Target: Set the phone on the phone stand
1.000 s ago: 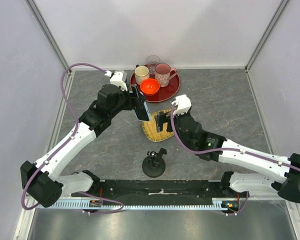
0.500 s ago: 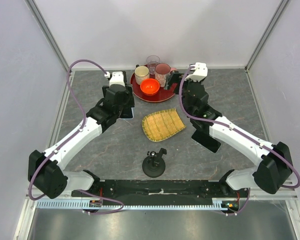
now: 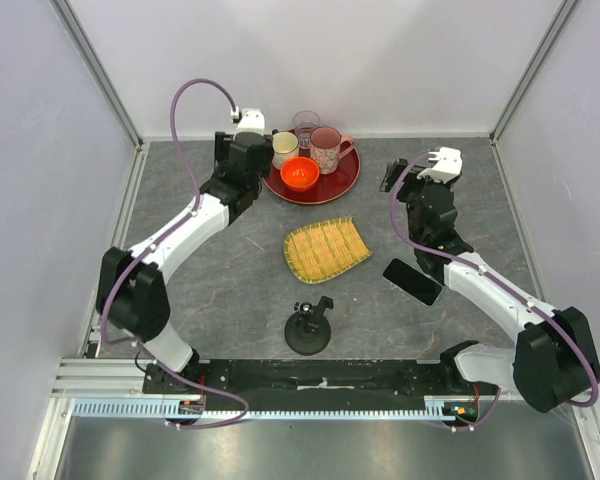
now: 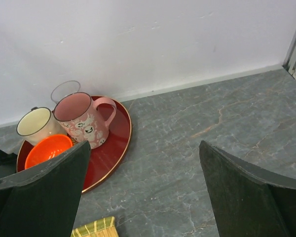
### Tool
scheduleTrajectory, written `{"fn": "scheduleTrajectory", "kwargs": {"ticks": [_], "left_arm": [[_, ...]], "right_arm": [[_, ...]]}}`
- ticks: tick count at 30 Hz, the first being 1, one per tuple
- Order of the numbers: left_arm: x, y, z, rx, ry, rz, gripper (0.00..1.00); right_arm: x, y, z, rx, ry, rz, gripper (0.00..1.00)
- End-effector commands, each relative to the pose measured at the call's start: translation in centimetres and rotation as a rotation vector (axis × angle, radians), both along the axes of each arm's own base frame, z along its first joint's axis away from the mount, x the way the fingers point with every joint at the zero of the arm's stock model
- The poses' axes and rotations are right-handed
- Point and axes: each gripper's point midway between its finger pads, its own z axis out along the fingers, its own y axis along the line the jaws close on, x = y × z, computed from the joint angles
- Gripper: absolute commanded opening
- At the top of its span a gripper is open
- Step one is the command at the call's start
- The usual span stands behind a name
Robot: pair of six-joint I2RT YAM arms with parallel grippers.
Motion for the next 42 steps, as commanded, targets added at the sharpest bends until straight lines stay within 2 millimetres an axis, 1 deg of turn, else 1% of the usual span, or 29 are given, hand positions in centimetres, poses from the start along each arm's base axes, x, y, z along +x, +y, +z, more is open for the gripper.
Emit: {"fn": "scheduleTrajectory", "kwargs": {"ticks": [1,2,3,4,5,7,9,10,11,12,13,14,16,17,20,24,27,31,36,42], "left_arm": [[4.9,2.3,6.3,-0.003,-0.203,0.102,0.02],[5.5,2.4,6.1,-0.011,-0.201,0.102,0.02],[6.0,2.4,6.3,-0.019,-0.205,0.098,0.02],[7.1,2.6,6.4,-0.026,-0.21,0.108,0.02],[7.6,2.5,6.5,-0.032,-0.215,0.105,0.02],[9.2,1.9,6.9,-0.042,-0.222,0.071,0.02],[10.2,1.5,6.9,-0.037,-0.224,0.053,0.02],[10.6,1.5,7.8,-0.036,-0.24,0.054,0.02],[11.3,1.4,6.6,-0.022,-0.214,0.058,0.02],[11.6,1.5,7.3,-0.032,-0.225,0.066,0.02],[11.9,1.4,7.1,-0.035,-0.22,0.068,0.02],[12.4,1.3,6.2,-0.032,-0.206,0.071,0.02],[12.8,1.2,5.5,-0.029,-0.182,0.078,0.02],[13.0,1.3,4.7,-0.02,-0.158,0.085,0.02],[13.3,1.2,4.3,-0.032,-0.153,0.083,0.02],[13.8,1.8,3.1,-0.049,-0.132,0.088,0.02],[14.1,1.9,2.6,-0.1,-0.132,0.087,0.02],[14.4,2.5,1.8,-0.127,-0.125,0.104,0.02],[14.9,2.6,1.2,-0.161,-0.118,0.096,0.02],[15.0,3.0,-0.1,-0.188,-0.095,0.112,0.02]], "right_arm": [[-1.2,0.1,3.8,0.004,-0.163,0.037,0.98],[-1.3,0.1,4.2,0.004,-0.18,0.041,0.98],[-1.3,0.0,4.2,0.003,-0.183,0.039,0.98],[-1.4,-0.2,4.2,0.003,-0.182,0.027,0.98],[-1.4,-0.3,4.2,0.002,-0.183,0.022,0.98],[-1.5,-0.5,4.1,0.0,-0.184,0.018,0.98],[-1.4,-0.5,4.0,-0.005,-0.181,0.02,0.98],[-1.3,-0.5,3.9,-0.006,-0.18,0.017,0.98],[-1.2,-0.6,3.8,-0.005,-0.177,0.014,0.98],[-1.1,-0.6,3.7,-0.007,-0.174,0.014,0.98],[-1.0,-0.6,3.6,-0.004,-0.172,0.015,0.98],[-0.9,-0.6,3.4,-0.002,-0.167,0.017,0.98],[-0.8,-0.5,3.4,0.0,-0.165,0.022,0.98],[-0.7,-0.5,3.3,0.0,-0.162,0.022,0.98],[-0.5,-0.5,3.1,0.0,-0.157,0.024,0.98],[-0.2,-0.3,3.0,0.007,-0.154,0.033,0.98],[-0.2,-0.1,2.9,0.012,-0.154,0.041,0.98],[-0.1,-0.1,2.8,0.01,-0.151,0.039,0.98],[-0.1,-0.2,2.8,0.008,-0.151,0.041,0.98],[-0.1,-0.2,2.7,0.014,-0.151,0.038,0.98]]}}
